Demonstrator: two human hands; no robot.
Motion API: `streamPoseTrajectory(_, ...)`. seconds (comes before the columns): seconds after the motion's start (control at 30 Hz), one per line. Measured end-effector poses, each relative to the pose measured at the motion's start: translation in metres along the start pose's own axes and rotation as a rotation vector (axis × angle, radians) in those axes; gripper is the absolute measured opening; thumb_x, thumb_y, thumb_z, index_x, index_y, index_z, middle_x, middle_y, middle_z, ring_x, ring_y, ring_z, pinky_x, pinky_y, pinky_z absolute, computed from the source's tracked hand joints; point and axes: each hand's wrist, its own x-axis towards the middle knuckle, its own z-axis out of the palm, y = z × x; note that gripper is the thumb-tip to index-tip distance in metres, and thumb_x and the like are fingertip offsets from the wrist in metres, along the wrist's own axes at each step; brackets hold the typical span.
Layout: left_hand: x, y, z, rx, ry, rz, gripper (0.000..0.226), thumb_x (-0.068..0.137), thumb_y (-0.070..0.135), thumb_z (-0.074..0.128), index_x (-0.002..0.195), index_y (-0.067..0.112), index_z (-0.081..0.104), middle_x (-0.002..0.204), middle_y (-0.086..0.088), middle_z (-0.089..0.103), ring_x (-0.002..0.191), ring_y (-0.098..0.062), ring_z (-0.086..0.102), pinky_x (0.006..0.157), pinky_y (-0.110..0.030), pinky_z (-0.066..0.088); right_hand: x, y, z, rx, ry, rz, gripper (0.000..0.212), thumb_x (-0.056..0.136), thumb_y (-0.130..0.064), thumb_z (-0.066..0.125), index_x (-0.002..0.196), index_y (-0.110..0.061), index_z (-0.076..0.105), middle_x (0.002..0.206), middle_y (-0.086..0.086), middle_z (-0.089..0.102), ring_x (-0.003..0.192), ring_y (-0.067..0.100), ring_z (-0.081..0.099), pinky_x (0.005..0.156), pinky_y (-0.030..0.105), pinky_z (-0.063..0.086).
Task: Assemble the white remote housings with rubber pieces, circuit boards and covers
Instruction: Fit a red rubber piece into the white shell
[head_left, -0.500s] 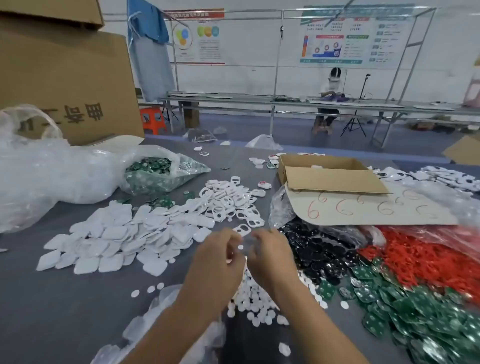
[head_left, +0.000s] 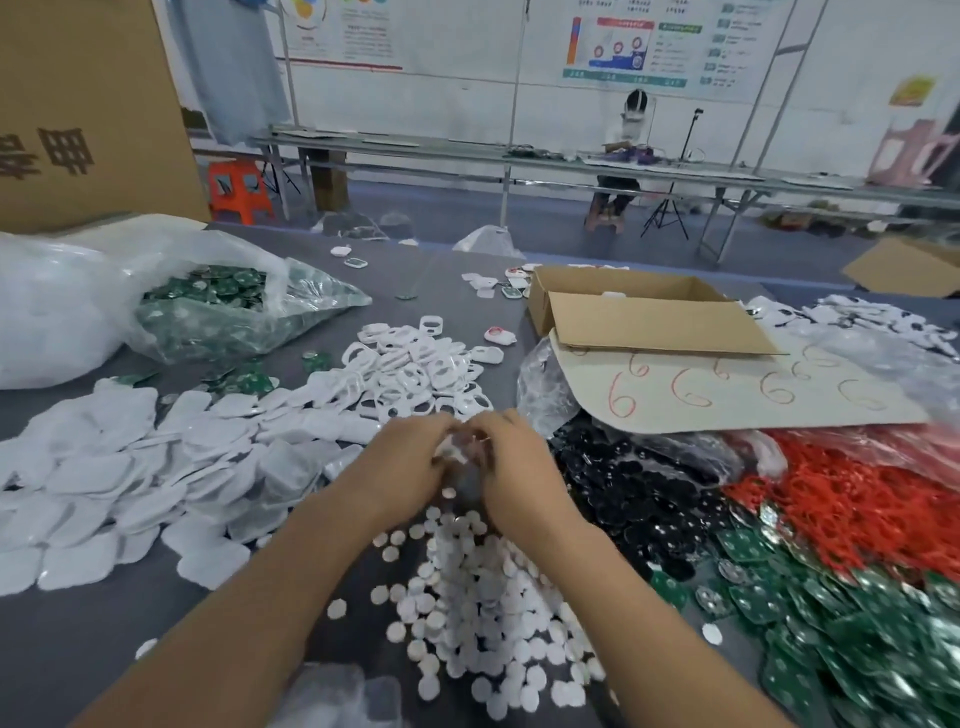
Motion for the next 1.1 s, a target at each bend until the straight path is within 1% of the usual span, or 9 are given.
streamPoseTrajectory(0.13,-0.035,0.027,0.0,-0.23,-0.056,-0.033,0.026,0.099,0.028,0.061,0.123,0.039,0.062,0.1,0.01,0.073,0.083,0.002,0.066,0.077,-0.025,0.054,-0.044,-0.003,-0.047,0.167,0.135,0.08,0.029,0.095,-0.01,0.057,0.105,-0.037,0.063,0.098,-0.022,0.064,0.092,-0.012,0.057,0.07,0.005,0.044)
streamPoseTrajectory(0.23,-0.071,0.069,0.011,-0.703,-0.075,-0.272,0.016,0.102,0.031,0.056,0.112,0.033,0.069,0.109,0.0,0.075,0.095,-0.016,0.074,0.094,-0.042,0.058,-0.089,0.003,-0.087,0.195,0.253,0.204,0.022,0.098,-0.018,0.059,0.112,-0.033,0.066,0.102,-0.022,0.067,0.094,-0.011,0.059,0.075,0.007,0.044)
streamPoseTrajectory(0.33,-0.11,0.116,0.032,-0.951,-0.087,-0.355,0.025,0.102,0.013,0.051,0.1,0.023,0.074,0.094,-0.005,0.079,0.087,-0.021,0.077,0.089,-0.042,0.061,-0.147,-0.002,-0.109,0.318,0.129,0.21,0.021,0.096,-0.015,0.063,0.108,-0.03,0.07,0.094,-0.018,0.072,0.089,-0.002,0.066,0.078,0.017,0.051)
streamPoseTrajectory(0.43,-0.151,0.15,0.054,-0.973,-0.161,-0.337,0.019,0.102,0.007,0.054,0.101,0.019,0.069,0.082,0.002,0.079,0.077,-0.012,0.077,0.071,-0.029,0.062,-0.205,-0.005,-0.113,0.433,0.136,0.301,0.022,0.088,-0.011,0.074,0.102,-0.028,0.074,0.074,-0.009,0.069,0.067,0.005,0.065,0.065,0.02,0.052)
streamPoseTrajectory(0.53,-0.182,0.164,0.08,-0.778,-0.259,-0.245,0.014,0.088,0.026,0.063,0.098,0.035,0.063,0.089,0.009,0.077,0.081,-0.008,0.076,0.079,-0.034,0.062,-0.245,0.004,-0.122,0.44,0.121,0.43,0.02,0.085,-0.013,0.077,0.093,-0.032,0.08,0.075,-0.007,0.074,0.064,0.005,0.065,0.06,0.017,0.049)
streamPoseTrajectory(0.63,-0.193,0.174,0.098,-0.801,-0.298,-0.276,0.023,0.087,0.014,0.062,0.09,0.036,0.065,0.086,0.004,0.076,0.078,-0.013,0.076,0.075,-0.039,0.064,-0.263,0.021,-0.142,0.374,0.031,0.462,0.021,0.09,-0.02,0.072,0.093,-0.039,0.08,0.084,-0.012,0.077,0.077,0.005,0.071,0.071,0.021,0.055)
streamPoseTrajectory(0.83,-0.179,0.192,0.132,-0.805,-0.199,-0.246,0.042,0.092,0.005,0.057,0.099,0.045,0.069,0.084,0.004,0.076,0.07,-0.013,0.076,0.07,-0.028,0.062,-0.256,0.092,-0.193,-0.109,0.444,0.597,0.017,0.089,-0.016,0.071,0.094,-0.031,0.074,0.089,-0.011,0.073,0.074,0.001,0.063,0.074,0.027,0.047)
streamPoseTrajectory(0.93,-0.169,0.203,0.147,-0.799,-0.122,-0.215,0.044,0.092,0.007,0.057,0.1,0.048,0.069,0.093,0.003,0.074,0.067,-0.009,0.075,0.06,-0.024,0.06,-0.227,0.116,-0.204,-0.22,0.474,0.577,0.017,0.09,-0.017,0.068,0.102,-0.026,0.075,0.093,-0.009,0.072,0.075,-0.005,0.059,0.075,0.022,0.041)
streamPoseTrajectory(1.1,-0.144,0.218,0.163,-0.796,-0.071,-0.094,0.043,0.094,0.016,0.065,0.11,0.055,0.064,0.099,0.016,0.067,0.072,-0.01,0.074,0.069,-0.031,0.062,-0.157,0.146,-0.21,-0.308,0.315,0.633,0.024,0.091,-0.021,0.066,0.113,-0.021,0.074,0.106,0.001,0.075,0.094,0.019,0.066,0.093,0.031,0.051)
